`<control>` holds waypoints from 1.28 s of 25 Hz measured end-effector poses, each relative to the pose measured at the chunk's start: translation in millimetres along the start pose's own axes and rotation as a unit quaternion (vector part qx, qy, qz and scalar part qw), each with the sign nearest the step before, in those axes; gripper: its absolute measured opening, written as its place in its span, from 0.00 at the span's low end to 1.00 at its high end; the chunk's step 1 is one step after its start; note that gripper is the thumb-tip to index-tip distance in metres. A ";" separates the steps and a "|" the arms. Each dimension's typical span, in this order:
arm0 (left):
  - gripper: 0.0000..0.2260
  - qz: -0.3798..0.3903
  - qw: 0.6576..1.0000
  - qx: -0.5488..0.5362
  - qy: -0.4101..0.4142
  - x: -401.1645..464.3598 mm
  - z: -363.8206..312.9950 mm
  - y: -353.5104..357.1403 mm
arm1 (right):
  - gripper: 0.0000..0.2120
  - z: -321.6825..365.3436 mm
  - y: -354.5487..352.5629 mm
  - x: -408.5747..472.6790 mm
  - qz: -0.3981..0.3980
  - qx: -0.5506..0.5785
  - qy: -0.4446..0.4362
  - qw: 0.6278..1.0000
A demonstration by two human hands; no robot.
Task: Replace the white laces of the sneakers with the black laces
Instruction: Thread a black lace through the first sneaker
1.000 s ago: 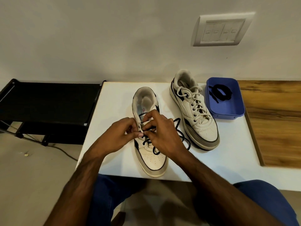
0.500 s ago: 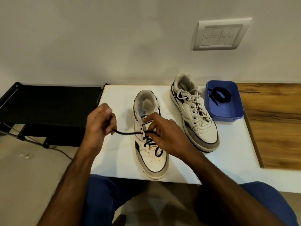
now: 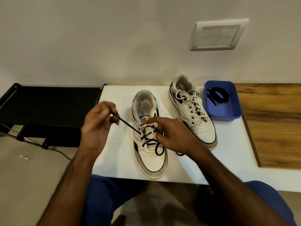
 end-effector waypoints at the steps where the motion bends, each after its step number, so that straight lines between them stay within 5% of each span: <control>1: 0.11 -0.035 0.994 -0.100 0.040 -2.9 -9.7 -10.1 | 0.23 -0.3 0.1 -0.2 0.003 -0.009 0.003 1.000; 3: 0.11 -0.072 0.993 -0.097 0.015 -7.3 -5.8 -21.7 | 0.23 -0.3 -0.1 -0.6 0.007 -0.016 0.006 1.000; 5: 0.15 -0.041 0.976 0.175 -0.124 -7.5 17.5 -18.4 | 0.23 -0.2 -1.0 -1.2 0.006 -0.010 0.007 1.000; 8: 0.16 0.137 0.795 0.529 -0.264 -9.1 64.3 6.8 | 0.22 1.5 -2.3 -1.6 0.007 -0.009 0.006 1.000; 12: 0.11 0.222 0.664 0.663 -0.266 -8.4 74.4 21.6 | 0.23 0.8 -0.8 -2.4 0.011 -0.009 0.009 1.000; 14: 0.09 0.189 0.693 0.656 -0.234 -5.2 61.9 22.1 | 0.23 -0.3 -1.5 -2.2 0.012 -0.013 0.014 1.000; 16: 0.11 0.007 0.812 0.563 -0.150 -3.1 20.7 4.0 | 0.23 -0.8 -1.9 -3.0 0.014 -0.017 0.020 1.000; 18: 0.12 -0.232 0.916 0.327 -0.030 -22.8 -17.7 -38.2 | 0.24 0.5 -2.1 -3.9 0.015 -0.021 0.023 0.999; 20: 0.12 -0.360 0.914 0.182 0.049 -47.4 -29.3 -65.7 | 0.25 1.3 -1.1 -3.7 0.017 -0.025 0.026 0.999; 22: 0.12 -0.410 0.892 0.176 0.070 -58.4 -33.2 -73.0 | 0.25 0.8 -0.2 -3.3 0.016 -0.024 0.028 0.999; 26: 0.08 -0.387 0.869 0.308 0.003 -48.3 -28.8 -69.5 | 0.24 -1.6 1.3 -3.1 0.014 -0.013 0.023 1.000; 32: 0.10 -0.394 0.845 0.351 -0.088 -55.2 -18.8 -85.8 | 0.18 -4.3 0.2 -1.8 0.004 0.061 -0.007 0.998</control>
Point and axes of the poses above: each hand's wrist, its own x-axis towards the middle knuckle, its own y-axis out of the palm, z = x × y, the point moved 10 cm from there along x, towards the middle knuckle, and after that the axes turned 13 degrees about z, right-handed, at the moved point
